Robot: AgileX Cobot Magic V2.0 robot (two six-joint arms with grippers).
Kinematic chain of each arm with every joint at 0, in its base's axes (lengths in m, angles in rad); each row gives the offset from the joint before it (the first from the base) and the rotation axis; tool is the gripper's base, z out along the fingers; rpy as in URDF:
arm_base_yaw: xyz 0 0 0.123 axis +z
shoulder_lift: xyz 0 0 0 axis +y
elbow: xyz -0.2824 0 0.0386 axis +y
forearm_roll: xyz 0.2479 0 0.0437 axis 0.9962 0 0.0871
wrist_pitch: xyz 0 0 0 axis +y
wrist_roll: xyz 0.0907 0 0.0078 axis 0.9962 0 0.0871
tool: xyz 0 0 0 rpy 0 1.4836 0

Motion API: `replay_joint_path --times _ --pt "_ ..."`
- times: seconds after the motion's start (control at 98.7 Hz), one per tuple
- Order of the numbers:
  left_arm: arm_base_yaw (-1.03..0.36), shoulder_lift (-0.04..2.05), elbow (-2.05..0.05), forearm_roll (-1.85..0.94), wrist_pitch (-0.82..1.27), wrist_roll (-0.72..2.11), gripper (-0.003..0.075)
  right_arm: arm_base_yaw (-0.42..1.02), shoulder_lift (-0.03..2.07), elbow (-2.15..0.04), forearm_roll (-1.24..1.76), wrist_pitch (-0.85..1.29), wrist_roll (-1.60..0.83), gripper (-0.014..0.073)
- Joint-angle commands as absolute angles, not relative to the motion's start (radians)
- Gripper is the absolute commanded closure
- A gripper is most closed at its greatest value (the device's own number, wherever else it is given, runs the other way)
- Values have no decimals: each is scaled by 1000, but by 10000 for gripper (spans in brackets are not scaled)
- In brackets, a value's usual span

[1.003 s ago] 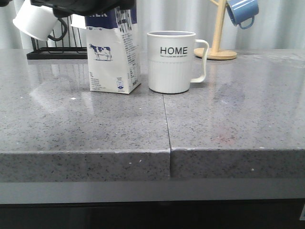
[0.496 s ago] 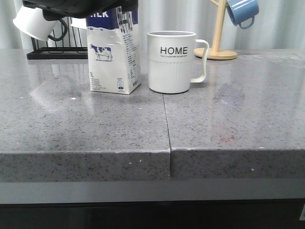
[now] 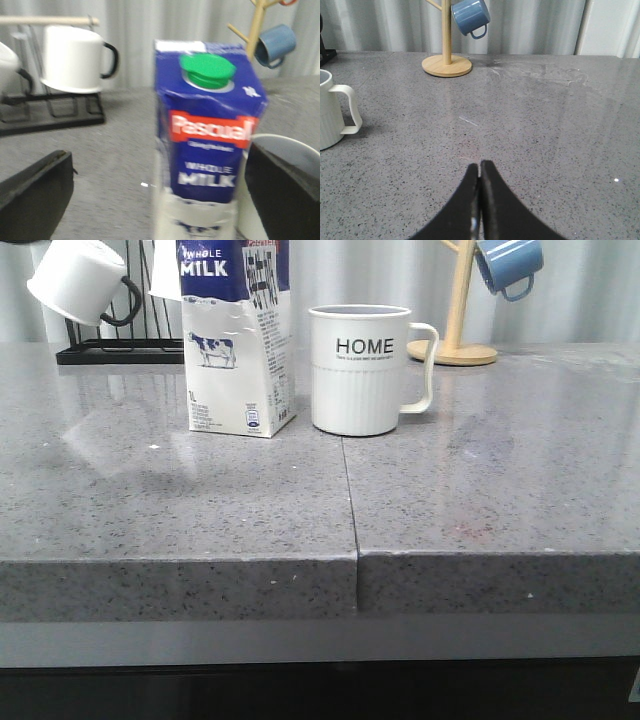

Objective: Place milk next to cup

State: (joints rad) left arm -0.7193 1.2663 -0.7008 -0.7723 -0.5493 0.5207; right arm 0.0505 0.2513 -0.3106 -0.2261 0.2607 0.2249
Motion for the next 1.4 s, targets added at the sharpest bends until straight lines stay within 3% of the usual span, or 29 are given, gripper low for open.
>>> replay_joint_path --times 0.0,0.365,0.598,0.699,0.912,1.297,1.388 --pt "-667 1171 -693 -694 -596 515 48 44 256 -339 -242 191 220 662" --pt "-306 898 -655 -634 -335 513 50 44 256 -339 -242 191 220 662" --pt "-156 741 -654 -616 -130 508 50 44 256 -339 -242 191 220 662" --pt "-97 683 -639 -425 -49 301 50 44 256 -339 -242 191 220 662" --pt "-79 570 -529 -138 -15 -21 50 44 256 -339 -242 191 220 662" --pt "-79 258 -302 -132 30 -66 50 44 256 -339 -242 191 220 662" --pt "-79 198 -272 -132 30 -66 93 44 256 -339 -242 191 220 662"
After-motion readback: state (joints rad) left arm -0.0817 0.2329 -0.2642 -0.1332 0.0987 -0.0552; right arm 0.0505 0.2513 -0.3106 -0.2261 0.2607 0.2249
